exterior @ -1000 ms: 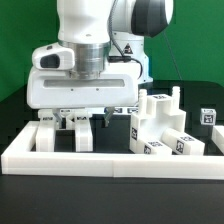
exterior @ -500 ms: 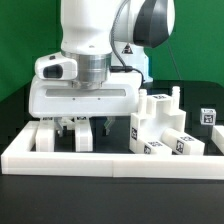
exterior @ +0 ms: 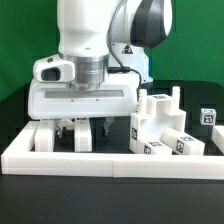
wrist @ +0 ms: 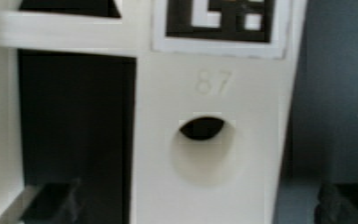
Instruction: Assemble chair
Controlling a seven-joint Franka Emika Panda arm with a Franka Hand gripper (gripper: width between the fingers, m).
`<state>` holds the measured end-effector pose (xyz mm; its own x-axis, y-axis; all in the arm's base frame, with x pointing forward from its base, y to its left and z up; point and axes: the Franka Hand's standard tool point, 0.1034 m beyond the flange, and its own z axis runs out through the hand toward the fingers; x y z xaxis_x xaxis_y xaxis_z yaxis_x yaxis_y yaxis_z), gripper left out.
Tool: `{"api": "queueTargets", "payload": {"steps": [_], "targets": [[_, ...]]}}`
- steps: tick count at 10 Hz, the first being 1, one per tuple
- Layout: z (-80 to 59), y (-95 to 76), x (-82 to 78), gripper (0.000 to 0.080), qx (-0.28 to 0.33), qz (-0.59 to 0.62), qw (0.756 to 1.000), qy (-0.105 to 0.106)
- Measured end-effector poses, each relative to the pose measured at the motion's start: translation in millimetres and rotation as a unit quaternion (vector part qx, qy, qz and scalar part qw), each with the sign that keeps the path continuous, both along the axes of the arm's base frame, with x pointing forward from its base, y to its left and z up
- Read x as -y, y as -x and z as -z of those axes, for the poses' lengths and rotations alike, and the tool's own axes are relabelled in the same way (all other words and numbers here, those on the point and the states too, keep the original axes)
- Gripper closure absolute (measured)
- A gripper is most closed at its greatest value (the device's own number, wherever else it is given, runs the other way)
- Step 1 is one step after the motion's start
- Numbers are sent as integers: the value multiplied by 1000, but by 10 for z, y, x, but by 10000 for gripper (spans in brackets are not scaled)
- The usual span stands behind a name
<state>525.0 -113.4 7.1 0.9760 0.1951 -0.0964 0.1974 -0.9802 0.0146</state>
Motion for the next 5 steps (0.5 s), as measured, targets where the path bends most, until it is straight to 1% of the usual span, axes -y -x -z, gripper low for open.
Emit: {"api": "queueTargets", "payload": {"steps": [3,5], "targets": [[9,-11,-66,150,0,-3,1000,-3],[11,-5,-41,150,0,-2,1000,-2]]}}
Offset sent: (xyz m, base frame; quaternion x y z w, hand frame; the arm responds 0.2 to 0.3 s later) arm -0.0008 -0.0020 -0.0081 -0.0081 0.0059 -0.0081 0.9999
